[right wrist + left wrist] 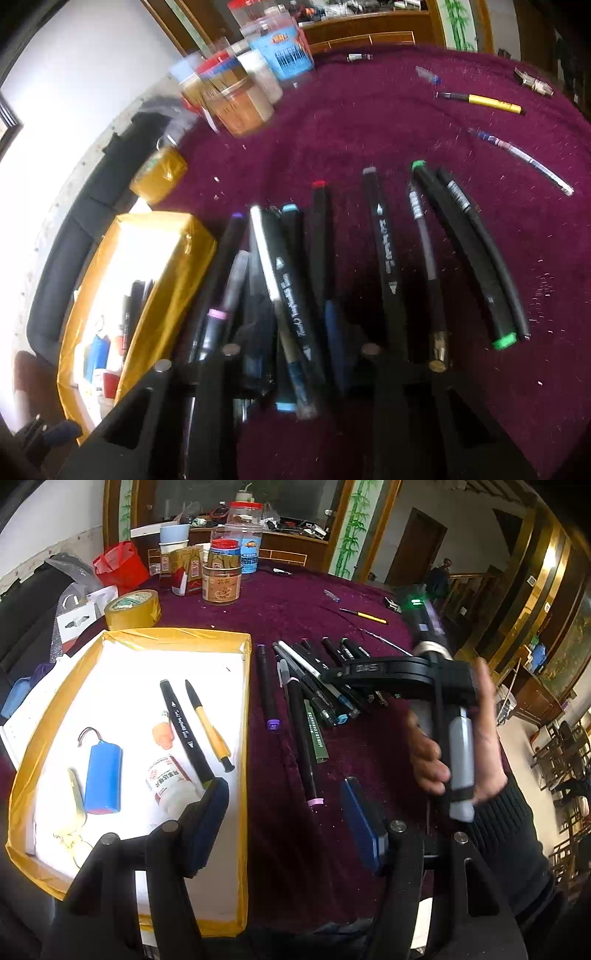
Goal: Organize rigid objects
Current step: 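Grasp a black marker with the right tool while the left tool grasps a pink-ended black marker, then lower both black markers into the tray and open both tools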
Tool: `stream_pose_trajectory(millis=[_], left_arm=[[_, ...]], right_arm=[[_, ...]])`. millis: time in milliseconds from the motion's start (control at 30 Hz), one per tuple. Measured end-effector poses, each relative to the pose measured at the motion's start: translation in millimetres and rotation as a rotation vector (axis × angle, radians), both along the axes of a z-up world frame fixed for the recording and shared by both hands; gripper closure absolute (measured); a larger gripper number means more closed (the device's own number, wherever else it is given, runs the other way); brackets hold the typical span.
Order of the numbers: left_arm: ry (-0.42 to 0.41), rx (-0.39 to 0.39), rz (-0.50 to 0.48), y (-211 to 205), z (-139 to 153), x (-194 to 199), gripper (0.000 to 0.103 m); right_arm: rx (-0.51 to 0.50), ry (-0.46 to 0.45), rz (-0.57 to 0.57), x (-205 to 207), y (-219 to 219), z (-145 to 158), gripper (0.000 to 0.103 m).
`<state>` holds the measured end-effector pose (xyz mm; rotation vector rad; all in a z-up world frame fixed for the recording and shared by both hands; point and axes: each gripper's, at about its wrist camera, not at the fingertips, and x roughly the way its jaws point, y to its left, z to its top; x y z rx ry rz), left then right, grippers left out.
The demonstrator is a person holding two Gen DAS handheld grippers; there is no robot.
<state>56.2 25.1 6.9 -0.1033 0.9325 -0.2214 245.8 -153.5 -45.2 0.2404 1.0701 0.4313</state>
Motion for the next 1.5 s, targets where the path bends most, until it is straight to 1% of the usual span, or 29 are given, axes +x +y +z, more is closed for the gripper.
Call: stream_pose_trajectory(millis=[33,100,167,233,367,433,500,533,600,667,700,733,767,833,900,967,1033,1133,1233,1300,1400,1500], left_arm=[[0.006,-0.003,-0.003,-0.4,-1.3,1.1,0.041],[0.015,-0.014,-0.003,-0.8,-3.5,4.4,0.042],[0.028,-0.015,-0.005,-3.3,-6.1,10.2,0.042],[0.037,-0.009,-0.02,-8.8,-7.6,14.8,0.042],[0.058,0.019,-0.061,-25.7,-12.0,29.2,0.046],[0.076,0.052,-0.08,-37.2,-16.7,39.6,0.06],[0.092,0.096,-0.103,-49.9,-24.0,52.1,0.066],[0.11,0.129,-0.108,-56.7,-29.9,60.5,0.067],[0.131,0.162,-0.113,-62.6,-37.0,69.8,0.067],[0.147,0.193,-0.105,-67.0,-45.2,79.9,0.069],[0.156,0.205,-0.102,-68.1,-49.3,84.3,0.072],[0.174,0.215,-0.097,-68.7,-54.2,89.2,0.081],[0.195,0.215,-0.088,-68.2,-57.6,92.4,0.083],[0.199,0.2,-0.09,-65.0,-56.9,93.9,0.087],[0.208,0.185,-0.085,-62.2,-57.0,92.5,0.088],[0.2,0.175,-0.095,-62.0,-55.7,88.5,0.089],[0.189,0.155,-0.074,-59.6,-52.9,82.8,0.089],[0.209,0.083,-0.08,-53.7,-48.9,75.0,0.089],[0.209,-0.002,-0.073,-41.4,-36.9,62.2,0.089],[0.192,-0.07,-0.058,-28.1,-24.9,50.2,0.09],[0.165,-0.118,-0.026,-11.0,-7.3,34.6,0.09],[0.112,-0.171,0.01,15.3,15.0,21.0,0.09]], right_arm=[[0.0,-0.001,-0.002,-0.3,-1.6,-0.1,0.087],[0.015,-0.003,-0.01,-4.7,-7.4,1.6,0.09],[0.045,-0.012,-0.02,-13.7,-16.6,4.6,0.09],[0.051,-0.026,-0.045,-29.7,-26.2,5.8,0.09],[0.084,-0.012,-0.074,-57.6,-39.9,0.0,0.09],[0.071,-0.039,-0.089,-76.1,-45.4,0.7,0.09],[0.056,-0.06,-0.123,-95.0,-52.0,0.3,0.09],[0.04,-0.071,-0.14,-104.1,-54.5,-0.1,0.09],[0.003,-0.095,-0.171,-120.7,-59.7,0.0,0.09],[-0.026,-0.112,-0.177,-130.4,-61.6,0.3,0.09],[-0.037,-0.12,-0.176,-132.7,-61.9,0.6,0.09],[-0.04,-0.127,-0.177,-134.3,-61.9,1.3,0.09],[-0.038,-0.133,-0.174,-134.3,-60.6,2.0,0.09],[-0.042,-0.137,-0.164,-134.2,-58.6,1.1,0.09],[-0.058,-0.143,-0.154,-132.6,-55.1,1.6,0.09],[-0.052,-0.148,-0.135,-133.3,-52.7,1.2,0.09],[-0.049,-0.151,-0.13,-134.1,-52.4,0.9,0.09],[-0.051,-0.155,-0.124,-135.5,-49.8,0.3,0.09],[-0.056,-0.152,-0.109,-136.1,-47.7,-0.7,0.09],[-0.052,-0.16,-0.111,-137.1,-48.4,-0.2,0.09],[-0.064,-0.162,-0.118,-136.9,-47.1,-0.2,0.09],[-0.062,-0.19,-0.123,-139.8,-48.0,3.4,0.09]])
